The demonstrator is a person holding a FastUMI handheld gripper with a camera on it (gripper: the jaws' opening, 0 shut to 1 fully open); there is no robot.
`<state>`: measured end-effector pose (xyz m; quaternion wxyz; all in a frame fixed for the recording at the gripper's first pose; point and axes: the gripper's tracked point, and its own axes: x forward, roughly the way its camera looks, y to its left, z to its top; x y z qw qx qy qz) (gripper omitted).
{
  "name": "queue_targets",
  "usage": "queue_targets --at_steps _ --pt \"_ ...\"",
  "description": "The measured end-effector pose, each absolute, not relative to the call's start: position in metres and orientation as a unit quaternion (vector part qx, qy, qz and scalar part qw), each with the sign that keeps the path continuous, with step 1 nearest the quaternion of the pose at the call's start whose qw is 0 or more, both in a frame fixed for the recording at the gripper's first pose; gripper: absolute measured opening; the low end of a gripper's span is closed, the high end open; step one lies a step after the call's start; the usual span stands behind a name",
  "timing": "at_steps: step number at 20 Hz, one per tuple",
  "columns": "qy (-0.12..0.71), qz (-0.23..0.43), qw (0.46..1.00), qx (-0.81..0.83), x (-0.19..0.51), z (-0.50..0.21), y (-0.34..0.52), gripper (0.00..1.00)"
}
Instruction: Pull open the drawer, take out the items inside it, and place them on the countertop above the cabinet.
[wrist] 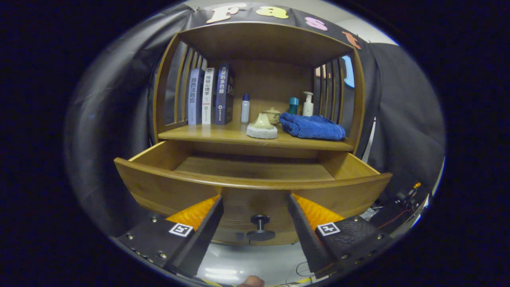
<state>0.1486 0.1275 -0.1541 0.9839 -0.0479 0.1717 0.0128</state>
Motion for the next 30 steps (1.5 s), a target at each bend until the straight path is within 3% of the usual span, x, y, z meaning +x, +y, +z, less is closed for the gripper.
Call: queue_targets --at_steps 30 --pt "0.224 0.015 0.974 -0.035 0.247 -0.183 0.133 0.98"
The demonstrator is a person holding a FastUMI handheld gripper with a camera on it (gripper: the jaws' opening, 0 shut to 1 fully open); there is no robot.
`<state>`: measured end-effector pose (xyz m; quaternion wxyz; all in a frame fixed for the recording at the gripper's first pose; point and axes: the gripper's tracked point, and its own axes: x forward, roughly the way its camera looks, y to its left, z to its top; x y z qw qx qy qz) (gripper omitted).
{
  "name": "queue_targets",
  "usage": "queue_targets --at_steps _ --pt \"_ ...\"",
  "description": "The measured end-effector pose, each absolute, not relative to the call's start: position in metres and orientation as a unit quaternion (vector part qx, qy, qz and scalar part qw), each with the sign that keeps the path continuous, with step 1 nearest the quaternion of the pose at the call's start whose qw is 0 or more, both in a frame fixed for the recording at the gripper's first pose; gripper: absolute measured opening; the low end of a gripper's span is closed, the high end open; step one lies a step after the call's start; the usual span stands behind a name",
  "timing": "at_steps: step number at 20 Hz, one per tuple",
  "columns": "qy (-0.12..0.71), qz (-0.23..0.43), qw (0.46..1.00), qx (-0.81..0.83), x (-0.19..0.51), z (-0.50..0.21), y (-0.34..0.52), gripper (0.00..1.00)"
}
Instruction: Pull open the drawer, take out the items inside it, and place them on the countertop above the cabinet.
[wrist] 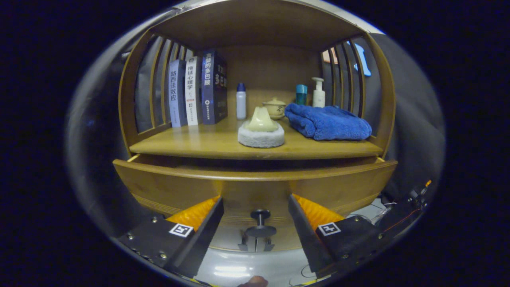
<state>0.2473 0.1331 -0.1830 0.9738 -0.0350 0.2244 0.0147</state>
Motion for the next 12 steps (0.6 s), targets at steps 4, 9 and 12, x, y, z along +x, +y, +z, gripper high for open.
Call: queue_targets --at_steps 4,9,12 --pt "0.238 0.013 0.97 -0.046 0.251 -0.192 0.129 0.98" --pt "0.23 0.012 0.972 -0.038 0.266 -0.193 0.131 0.98" --pt "0.237 0.013 0.971 -0.04 0.28 -0.196 0.132 0.98"
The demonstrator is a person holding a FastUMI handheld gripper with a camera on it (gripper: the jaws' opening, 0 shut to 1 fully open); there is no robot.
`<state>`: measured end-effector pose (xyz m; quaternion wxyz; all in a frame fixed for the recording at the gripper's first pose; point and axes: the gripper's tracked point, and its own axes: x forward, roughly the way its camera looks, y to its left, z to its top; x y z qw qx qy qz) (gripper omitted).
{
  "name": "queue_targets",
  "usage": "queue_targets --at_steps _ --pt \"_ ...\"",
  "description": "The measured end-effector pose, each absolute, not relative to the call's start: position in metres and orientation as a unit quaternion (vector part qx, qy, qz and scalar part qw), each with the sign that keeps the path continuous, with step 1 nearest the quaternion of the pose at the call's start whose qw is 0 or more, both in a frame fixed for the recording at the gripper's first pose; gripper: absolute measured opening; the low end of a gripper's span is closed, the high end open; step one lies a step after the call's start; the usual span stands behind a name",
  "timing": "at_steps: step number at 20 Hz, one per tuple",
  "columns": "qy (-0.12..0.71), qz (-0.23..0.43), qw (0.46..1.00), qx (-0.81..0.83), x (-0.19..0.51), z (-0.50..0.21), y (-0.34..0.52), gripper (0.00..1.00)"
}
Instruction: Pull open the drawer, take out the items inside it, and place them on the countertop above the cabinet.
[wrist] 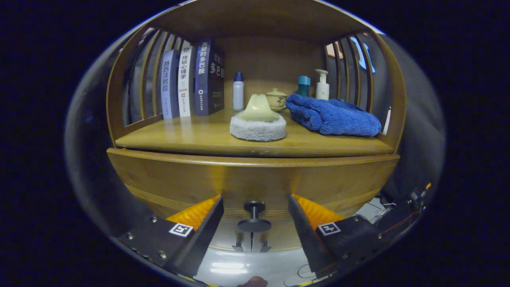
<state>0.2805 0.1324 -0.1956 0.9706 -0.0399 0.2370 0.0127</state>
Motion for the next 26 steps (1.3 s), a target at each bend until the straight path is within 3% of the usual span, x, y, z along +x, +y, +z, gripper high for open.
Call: queue_targets --at_steps 26 --pt "0.262 0.013 0.965 -0.016 0.2799 -0.2009 0.1289 0.97"
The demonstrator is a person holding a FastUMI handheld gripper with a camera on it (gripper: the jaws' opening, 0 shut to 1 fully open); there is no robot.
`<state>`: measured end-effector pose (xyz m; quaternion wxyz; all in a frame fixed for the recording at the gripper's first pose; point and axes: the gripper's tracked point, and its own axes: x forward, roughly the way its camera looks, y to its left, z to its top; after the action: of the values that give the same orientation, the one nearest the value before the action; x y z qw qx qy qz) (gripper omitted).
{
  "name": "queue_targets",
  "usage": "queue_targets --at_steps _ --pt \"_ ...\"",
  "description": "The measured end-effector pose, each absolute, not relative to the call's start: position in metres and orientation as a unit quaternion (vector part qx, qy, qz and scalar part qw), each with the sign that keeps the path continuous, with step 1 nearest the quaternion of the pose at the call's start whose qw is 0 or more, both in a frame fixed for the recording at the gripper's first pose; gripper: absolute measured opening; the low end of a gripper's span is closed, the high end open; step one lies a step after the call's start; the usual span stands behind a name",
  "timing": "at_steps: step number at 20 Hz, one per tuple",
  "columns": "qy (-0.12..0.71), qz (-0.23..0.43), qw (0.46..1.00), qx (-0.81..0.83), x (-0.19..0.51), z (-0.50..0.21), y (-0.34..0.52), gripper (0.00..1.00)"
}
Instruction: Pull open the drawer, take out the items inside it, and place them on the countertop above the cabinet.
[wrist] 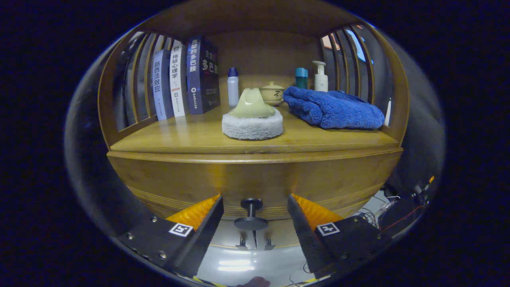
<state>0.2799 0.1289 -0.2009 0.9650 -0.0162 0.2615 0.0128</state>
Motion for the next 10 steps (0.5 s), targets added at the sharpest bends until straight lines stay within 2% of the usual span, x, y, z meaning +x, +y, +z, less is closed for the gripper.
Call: queue_targets --at_steps 5,10 --pt "0.264 0.026 0.964 -0.016 0.275 -0.19 0.13 0.97" --pt "0.194 0.025 0.98 -0.024 0.257 -0.128 0.116 0.97"
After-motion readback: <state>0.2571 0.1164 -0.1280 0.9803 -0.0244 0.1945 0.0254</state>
